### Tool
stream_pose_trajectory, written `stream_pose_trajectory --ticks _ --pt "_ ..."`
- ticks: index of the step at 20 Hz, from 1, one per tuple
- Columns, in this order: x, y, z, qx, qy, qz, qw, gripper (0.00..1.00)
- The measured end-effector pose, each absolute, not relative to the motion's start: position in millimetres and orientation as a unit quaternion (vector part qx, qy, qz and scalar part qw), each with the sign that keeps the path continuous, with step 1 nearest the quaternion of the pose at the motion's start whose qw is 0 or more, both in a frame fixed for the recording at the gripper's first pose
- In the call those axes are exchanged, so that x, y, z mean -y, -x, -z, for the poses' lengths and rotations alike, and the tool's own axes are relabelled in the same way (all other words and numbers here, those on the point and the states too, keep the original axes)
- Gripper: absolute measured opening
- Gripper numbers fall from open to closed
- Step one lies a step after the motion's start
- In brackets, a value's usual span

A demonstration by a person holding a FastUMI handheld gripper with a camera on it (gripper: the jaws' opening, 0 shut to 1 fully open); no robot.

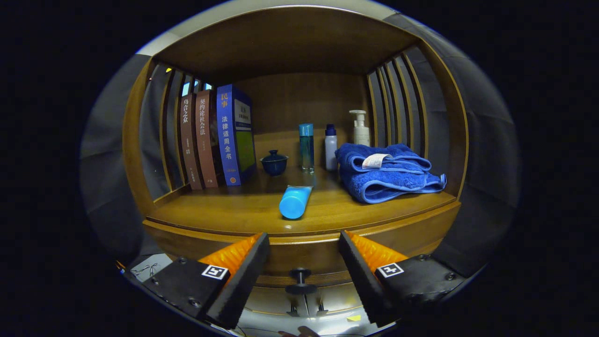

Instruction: Pull open the drawer, take out the items inside it, and place them on the countertop above the cabinet.

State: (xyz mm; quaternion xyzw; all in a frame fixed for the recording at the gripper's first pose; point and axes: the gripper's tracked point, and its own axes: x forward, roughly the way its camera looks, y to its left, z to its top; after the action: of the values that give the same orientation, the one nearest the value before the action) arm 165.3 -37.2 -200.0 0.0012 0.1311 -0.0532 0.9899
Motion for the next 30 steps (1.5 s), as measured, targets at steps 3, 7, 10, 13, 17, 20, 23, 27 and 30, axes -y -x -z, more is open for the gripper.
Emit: stream_pose_trajectory --ticks 3,7,10,13,17,20,23,27,30 --pt "37.5 -165.2 199.7 -0.131 0.000 0.051 0.990 1.00" --pt "37.1 -164.8 200.0 -0.138 0.008 0.050 0.989 0.99" --pt "35.0 -165.9 193.8 -0.136 0.007 0.043 0.990 0.99" --pt "33.6 -166.7 171.1 -0.121 0.012 0.036 0.992 1.00" --pt "32.1 -164.2 105.1 -0.084 0.019 0.028 0.996 1.00" --pt "32.7 -154.1 48.2 -0.052 0.014 0.025 0.998 0.99" --pt "28.3 -131.1 -7.1 -0.015 0.002 0.010 1.000 0.99" --pt "24.3 -97.4 -50.6 0.006 -0.005 0.000 1.000 0.99" --pt "20.2 -74.5 -72.8 0.024 0.008 -0.007 1.000 0.99"
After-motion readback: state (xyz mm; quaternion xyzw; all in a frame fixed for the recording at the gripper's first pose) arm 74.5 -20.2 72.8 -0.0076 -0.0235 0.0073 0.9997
